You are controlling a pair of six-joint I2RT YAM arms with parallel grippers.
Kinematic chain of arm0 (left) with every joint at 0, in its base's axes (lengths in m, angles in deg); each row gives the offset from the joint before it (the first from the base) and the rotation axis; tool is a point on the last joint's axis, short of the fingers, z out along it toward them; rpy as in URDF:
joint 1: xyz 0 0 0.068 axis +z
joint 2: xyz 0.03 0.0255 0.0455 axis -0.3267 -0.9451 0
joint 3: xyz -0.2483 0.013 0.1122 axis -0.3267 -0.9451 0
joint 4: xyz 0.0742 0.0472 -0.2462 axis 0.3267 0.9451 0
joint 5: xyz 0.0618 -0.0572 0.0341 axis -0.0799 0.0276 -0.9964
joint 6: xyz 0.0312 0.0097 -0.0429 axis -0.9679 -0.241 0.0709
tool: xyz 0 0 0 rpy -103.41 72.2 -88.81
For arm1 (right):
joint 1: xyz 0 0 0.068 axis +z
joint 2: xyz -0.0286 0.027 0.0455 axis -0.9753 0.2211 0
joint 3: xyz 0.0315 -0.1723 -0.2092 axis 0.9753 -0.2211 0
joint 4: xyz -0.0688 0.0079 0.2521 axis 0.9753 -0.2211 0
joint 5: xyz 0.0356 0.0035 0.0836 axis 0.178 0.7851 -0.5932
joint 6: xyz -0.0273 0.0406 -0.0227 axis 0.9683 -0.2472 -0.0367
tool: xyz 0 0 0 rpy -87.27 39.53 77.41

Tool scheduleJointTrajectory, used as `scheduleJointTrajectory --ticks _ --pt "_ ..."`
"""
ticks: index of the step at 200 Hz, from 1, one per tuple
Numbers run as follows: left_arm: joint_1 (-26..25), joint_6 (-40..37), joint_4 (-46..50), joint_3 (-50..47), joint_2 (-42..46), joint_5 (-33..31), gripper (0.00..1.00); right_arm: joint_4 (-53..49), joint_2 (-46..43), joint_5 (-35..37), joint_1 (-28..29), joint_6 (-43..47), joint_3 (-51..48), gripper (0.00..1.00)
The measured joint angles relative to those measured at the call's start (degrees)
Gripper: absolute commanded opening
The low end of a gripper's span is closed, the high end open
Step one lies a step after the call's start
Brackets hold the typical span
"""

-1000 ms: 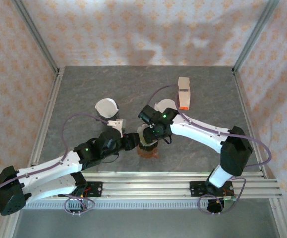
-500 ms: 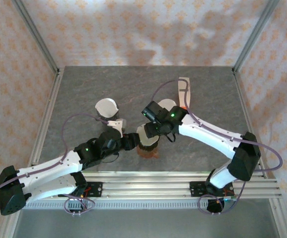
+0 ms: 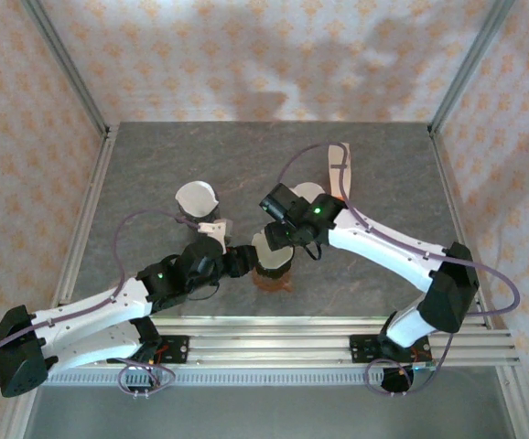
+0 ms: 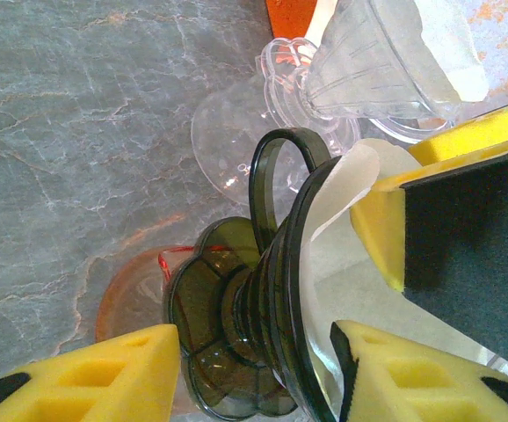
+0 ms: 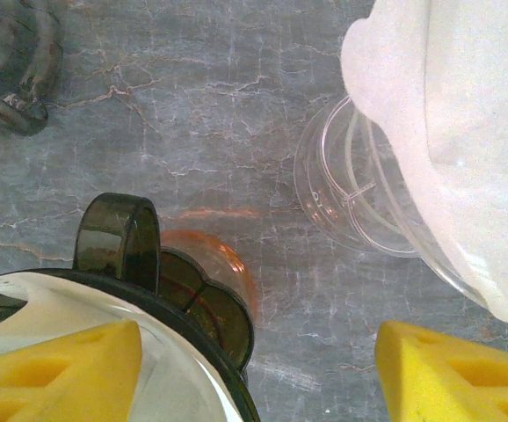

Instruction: Place the coffee filter in the dripper

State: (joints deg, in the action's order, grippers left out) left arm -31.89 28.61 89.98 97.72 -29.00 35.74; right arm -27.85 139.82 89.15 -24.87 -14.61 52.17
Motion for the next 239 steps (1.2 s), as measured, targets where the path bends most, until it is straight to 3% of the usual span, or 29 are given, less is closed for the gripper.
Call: scheduleJointTrajectory --ticks 84,148,239 --pt "0.0 0.6 0.0 0.0 -0.3 0.0 0.57 2.6 -11.6 1.6 0.0 -2.2 -2.5 0.71" --pt "0.0 0.6 0.0 0.0 -0.2 0.0 0.61 3.7 -14.4 1.7 0.0 -4.9 -8.6 0.71" --pt "0.0 0.6 0.1 0.3 0.9 0.0 0.67 4.3 -16.4 1.7 0.0 -6.7 -10.0 0.71"
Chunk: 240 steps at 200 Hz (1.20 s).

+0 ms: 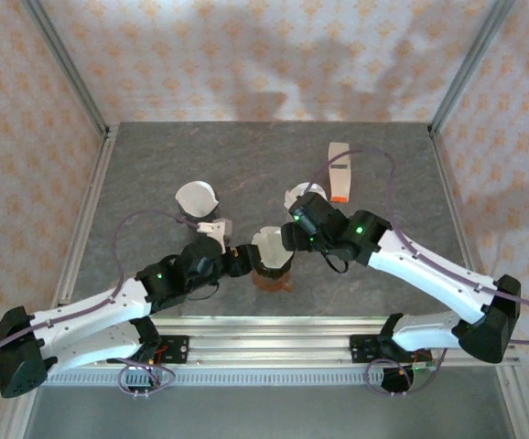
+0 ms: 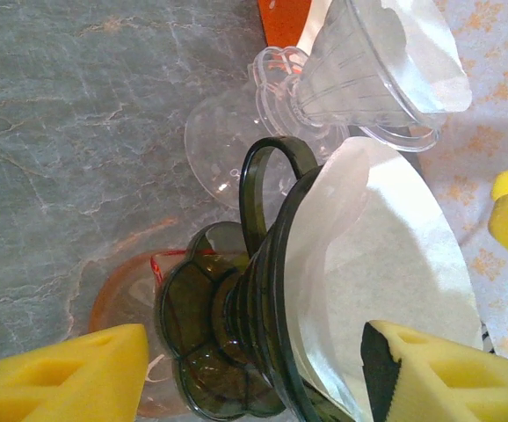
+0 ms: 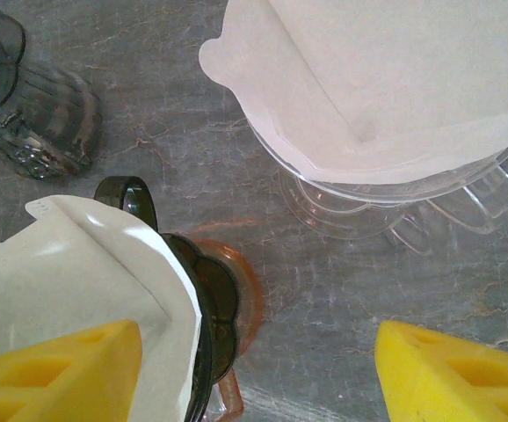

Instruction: Place the coffee filter in the dripper

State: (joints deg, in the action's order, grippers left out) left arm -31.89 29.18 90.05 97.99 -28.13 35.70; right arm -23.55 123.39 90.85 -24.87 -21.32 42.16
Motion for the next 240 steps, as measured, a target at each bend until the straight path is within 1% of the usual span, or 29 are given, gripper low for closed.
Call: scheduleJointTrajectory --ticks 46,55,79,142,185,240 --pt "0.0 0.0 0.4 0.3 0.0 0.0 0.68 0.1 -0.7 0.0 0.0 -0.2 0.0 0.71" --pt "0.0 0.0 0.4 0.3 0.0 0.0 0.66 0.2 -0.8 0.0 0.0 -0.2 -0.1 0.7" --pt "0.0 -0.1 1.0 0.3 0.2 -0.2 0.61 0.4 -0.8 -0.5 0.0 -0.2 -0.1 0.66" --pt "0.0 0.0 1.4 0.3 1.2 -0.2 0.59 0.5 -0.9 -2.9 1.0 -1.0 -4.4 0.56" --pt "0.0 0.3 1.4 0.3 1.2 -0.2 0.51 0.9 -0.9 -3.0 1.2 -1.5 -5.4 0.55" --pt "0.0 0.5 1.4 -0.5 1.2 -0.2 0.47 0.9 -0.9 -3.0 1.2 -1.9 -5.4 0.55"
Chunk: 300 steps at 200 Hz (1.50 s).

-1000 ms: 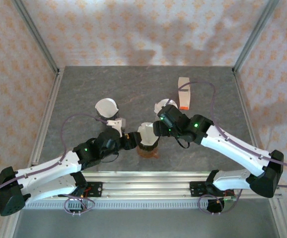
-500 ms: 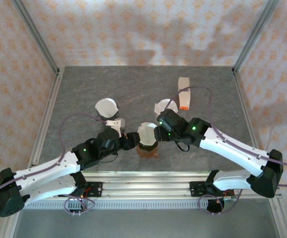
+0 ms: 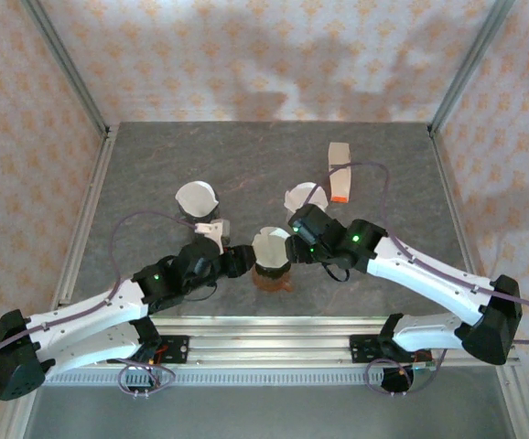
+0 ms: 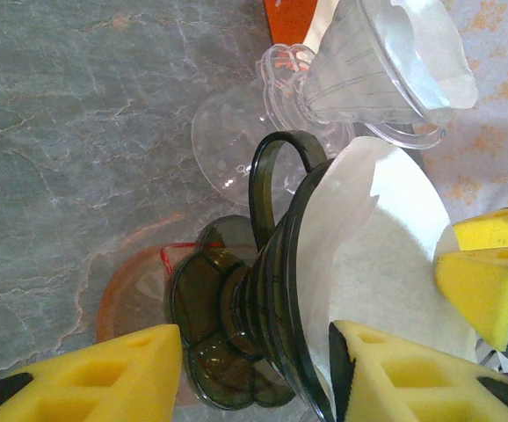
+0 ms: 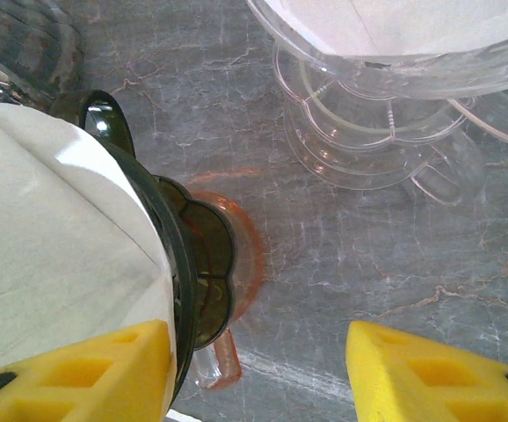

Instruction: Place the coffee filter in the dripper

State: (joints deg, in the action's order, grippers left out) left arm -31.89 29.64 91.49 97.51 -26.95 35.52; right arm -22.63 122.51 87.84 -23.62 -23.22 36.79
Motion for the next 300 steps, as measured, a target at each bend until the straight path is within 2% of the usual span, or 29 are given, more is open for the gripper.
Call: scheduleJointTrajectory --ticks 44,91,245,300 --pt "0.0 0.0 0.0 -0.1 0.0 0.0 0.47 0.1 0.0 0.0 0.0 -0.3 -0.1 0.56" --pt "0.0 0.0 0.0 -0.1 0.0 0.0 0.48 2.2 -0.9 -0.5 1.0 -0.2 -0.4 0.67" --pt "0.0 0.0 0.0 -0.1 0.0 0.0 0.48 5.0 -2.3 -5.4 2.4 -0.3 -3.8 0.6" --pt "0.0 0.0 0.0 -0.1 0.0 0.0 0.48 5.0 -2.6 -5.3 2.4 -0.6 -4.0 0.67"
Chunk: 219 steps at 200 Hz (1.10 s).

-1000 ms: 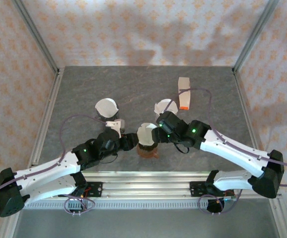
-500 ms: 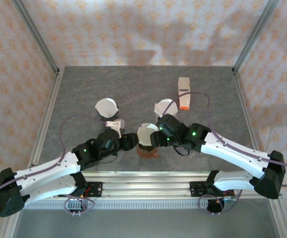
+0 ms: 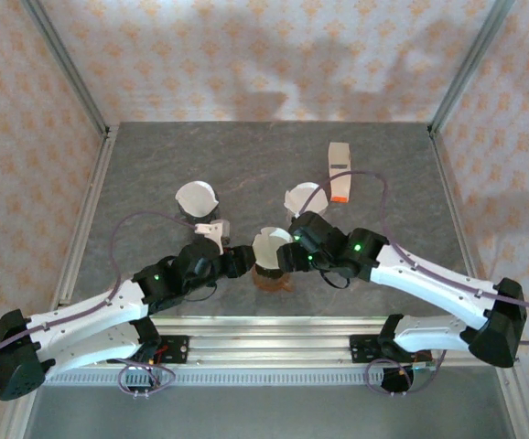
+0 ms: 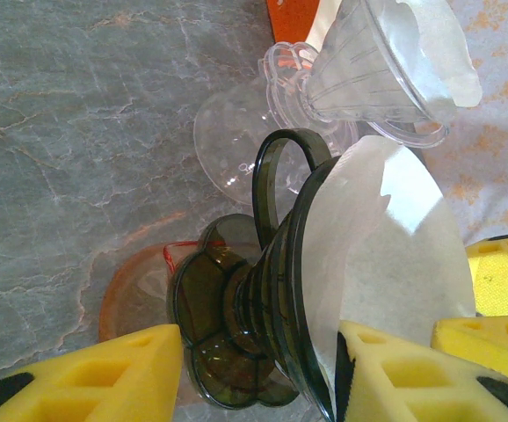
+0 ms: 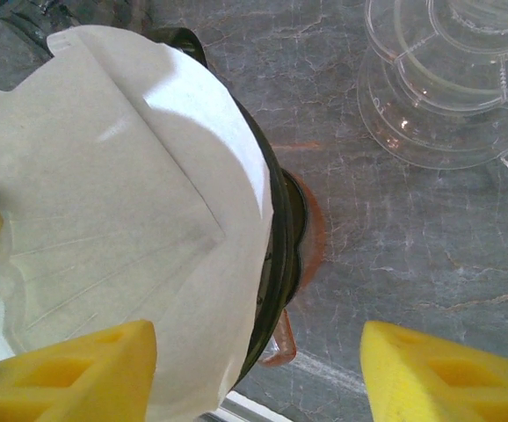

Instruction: Place the coffee filter in the dripper

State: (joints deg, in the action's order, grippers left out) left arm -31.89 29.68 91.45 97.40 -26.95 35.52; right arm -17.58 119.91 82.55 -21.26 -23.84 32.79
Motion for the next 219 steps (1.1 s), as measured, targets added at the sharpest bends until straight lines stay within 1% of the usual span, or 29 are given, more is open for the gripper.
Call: scheduleJointTrajectory --ticks 15,40,78,110,175,206,219 --pt "0.0 0.0 0.0 0.0 0.0 0.0 0.49 0.0 -0.5 0.7 0.0 -0.1 0.0 0.69" --pt "0.0 0.0 0.0 0.0 0.0 0.0 0.49 0.2 -3.1 3.0 0.0 -0.5 0.0 0.7" --pt "0.0 0.0 0.0 0.0 -0.1 0.0 0.56 0.9 -7.3 6.6 0.1 -1.2 0.0 0.7" --pt "0.0 0.0 -0.1 0.0 -0.3 0.0 0.61 0.9 -7.3 7.7 0.1 -1.6 0.0 0.71" --pt "0.0 -0.1 -0.2 0.2 -0.4 0.0 0.66 0.8 -7.3 8.4 0.2 -1.6 0.0 0.71" --pt "0.0 -0.2 0.1 1.7 0.1 0.0 0.72 0.8 -7.4 9.5 0.2 -1.6 0.0 0.71" --pt "0.0 -0.2 0.1 2.8 0.6 0.1 0.77 0.8 -7.9 10.1 0.1 -1.6 0.0 0.72"
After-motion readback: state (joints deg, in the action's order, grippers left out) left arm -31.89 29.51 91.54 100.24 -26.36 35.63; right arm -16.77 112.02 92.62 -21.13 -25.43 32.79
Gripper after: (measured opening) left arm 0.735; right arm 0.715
